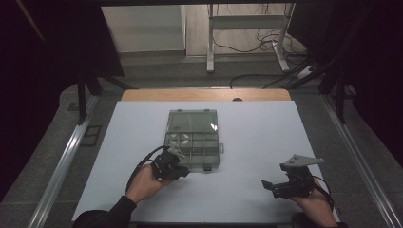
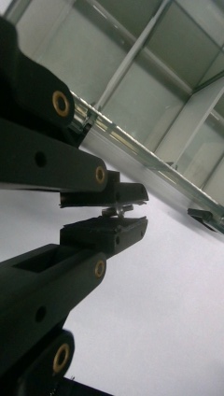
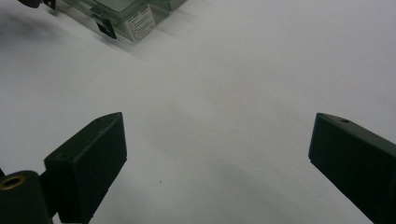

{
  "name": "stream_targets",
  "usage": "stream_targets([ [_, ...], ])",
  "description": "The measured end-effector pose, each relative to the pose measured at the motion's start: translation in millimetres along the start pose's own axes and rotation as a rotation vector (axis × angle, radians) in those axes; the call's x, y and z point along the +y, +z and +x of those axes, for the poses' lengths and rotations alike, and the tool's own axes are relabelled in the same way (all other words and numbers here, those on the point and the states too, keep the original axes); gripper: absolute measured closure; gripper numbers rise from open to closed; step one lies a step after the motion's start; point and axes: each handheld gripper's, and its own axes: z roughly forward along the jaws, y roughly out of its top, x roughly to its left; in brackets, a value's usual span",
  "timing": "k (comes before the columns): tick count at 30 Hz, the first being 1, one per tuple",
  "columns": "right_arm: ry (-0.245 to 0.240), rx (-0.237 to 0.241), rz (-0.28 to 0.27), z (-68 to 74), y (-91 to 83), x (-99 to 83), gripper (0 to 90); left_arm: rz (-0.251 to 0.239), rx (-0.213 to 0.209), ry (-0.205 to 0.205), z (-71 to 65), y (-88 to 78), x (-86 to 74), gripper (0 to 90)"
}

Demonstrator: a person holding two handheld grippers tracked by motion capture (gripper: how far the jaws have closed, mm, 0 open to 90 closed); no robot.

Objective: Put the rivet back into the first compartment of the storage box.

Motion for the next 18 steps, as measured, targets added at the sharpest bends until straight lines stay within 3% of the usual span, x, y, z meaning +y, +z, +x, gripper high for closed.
stream_targets([
  [18,-0.001,0.0,0.013,0.0,1.2,0.4,3.9,-0.028,0.014,-0.019,15.0,-25.0,4.5,83.2],
])
